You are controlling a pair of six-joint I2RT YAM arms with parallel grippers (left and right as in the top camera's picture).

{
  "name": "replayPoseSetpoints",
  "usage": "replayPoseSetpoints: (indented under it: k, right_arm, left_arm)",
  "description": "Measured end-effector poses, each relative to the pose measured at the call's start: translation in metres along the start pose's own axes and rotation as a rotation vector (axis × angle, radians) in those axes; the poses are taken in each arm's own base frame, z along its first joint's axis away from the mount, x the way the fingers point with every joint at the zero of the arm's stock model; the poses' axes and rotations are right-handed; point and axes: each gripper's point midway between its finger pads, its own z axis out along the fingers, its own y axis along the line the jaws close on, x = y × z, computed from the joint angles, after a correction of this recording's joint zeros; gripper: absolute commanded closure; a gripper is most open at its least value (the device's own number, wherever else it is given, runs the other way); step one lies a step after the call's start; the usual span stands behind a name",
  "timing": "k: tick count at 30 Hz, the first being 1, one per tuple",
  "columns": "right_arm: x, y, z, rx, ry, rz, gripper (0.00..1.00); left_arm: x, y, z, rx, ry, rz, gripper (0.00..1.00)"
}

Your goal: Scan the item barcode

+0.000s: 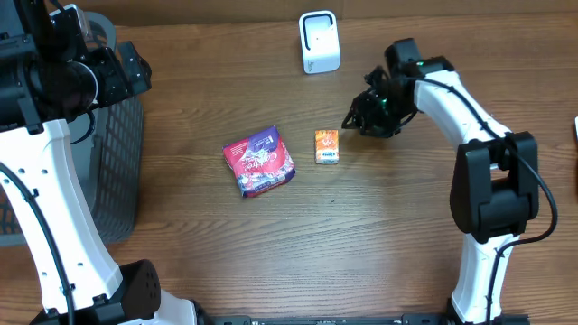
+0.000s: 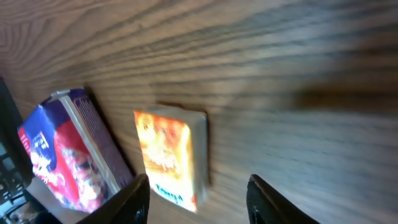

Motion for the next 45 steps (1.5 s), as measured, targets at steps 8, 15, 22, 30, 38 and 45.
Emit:
replayPoseSetpoints:
  k: [8, 15, 22, 30, 38, 45]
  right_arm:
    - [0.015, 0.010, 0.033, -0.004, 0.012, 0.021, 0.67]
    - [0.024, 0.008, 0.045, 0.023, 0.022, 0.068, 0.79]
    - [0.024, 0.006, 0.045, 0.035, 0.017, 0.079, 0.69]
    - [0.026, -0.002, 0.049, 0.057, 0.009, 0.105, 0.96]
    - [0.028, 0.009, 0.041, -0.075, 0.056, 0.139, 0.96]
    - [0.019, 0.056, -0.001, -0.527, 0.120, 0.075, 0.96]
  left_arm:
    - [0.000, 0.000, 0.000, 0.000, 0.000, 0.000, 0.00]
    - [0.000, 0.000, 0.000, 0.000, 0.000, 0.000, 0.00]
    - [0.000, 0.000, 0.000, 0.000, 0.000, 0.000, 0.00]
    - [0.000, 0.000, 0.000, 0.000, 0.000, 0.000, 0.00]
    - [0.000, 0.000, 0.000, 0.000, 0.000, 0.000, 0.00]
    - [0.000, 0.000, 0.000, 0.000, 0.000, 0.000, 0.00]
